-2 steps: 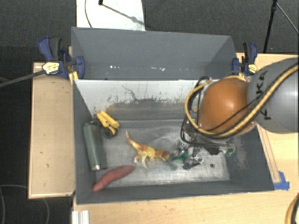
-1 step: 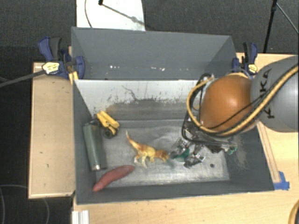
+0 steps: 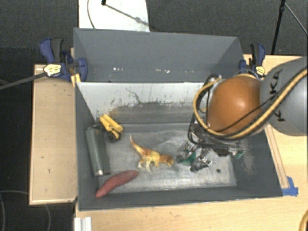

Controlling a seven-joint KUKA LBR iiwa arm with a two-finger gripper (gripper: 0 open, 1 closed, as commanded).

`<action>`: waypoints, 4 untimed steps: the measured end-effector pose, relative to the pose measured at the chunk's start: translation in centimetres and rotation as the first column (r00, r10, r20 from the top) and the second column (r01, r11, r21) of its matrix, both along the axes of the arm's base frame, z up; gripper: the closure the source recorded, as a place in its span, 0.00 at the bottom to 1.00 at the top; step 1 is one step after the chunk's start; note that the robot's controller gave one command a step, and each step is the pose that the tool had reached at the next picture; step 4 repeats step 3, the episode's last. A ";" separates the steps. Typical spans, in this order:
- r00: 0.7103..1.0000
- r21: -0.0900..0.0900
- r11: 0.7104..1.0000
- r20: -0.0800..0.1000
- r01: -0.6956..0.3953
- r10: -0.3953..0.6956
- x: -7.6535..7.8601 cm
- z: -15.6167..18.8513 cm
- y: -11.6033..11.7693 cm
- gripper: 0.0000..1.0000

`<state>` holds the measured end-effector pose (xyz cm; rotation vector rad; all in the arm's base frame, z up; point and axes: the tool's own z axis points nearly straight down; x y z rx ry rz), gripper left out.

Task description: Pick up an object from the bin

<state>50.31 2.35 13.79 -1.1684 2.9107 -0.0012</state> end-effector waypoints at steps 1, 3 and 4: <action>1.000 0.000 1.000 -0.001 0.001 -0.001 0.0 0.5 0.0 1.00; 1.000 0.000 1.000 -0.006 0.000 0.000 -0.1 2.3 0.0 1.00; 1.000 0.000 1.000 -0.006 0.000 0.000 -0.1 2.3 0.0 1.00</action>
Offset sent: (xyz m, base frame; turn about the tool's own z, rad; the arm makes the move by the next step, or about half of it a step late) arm -0.0001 0.0001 0.0444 0.0000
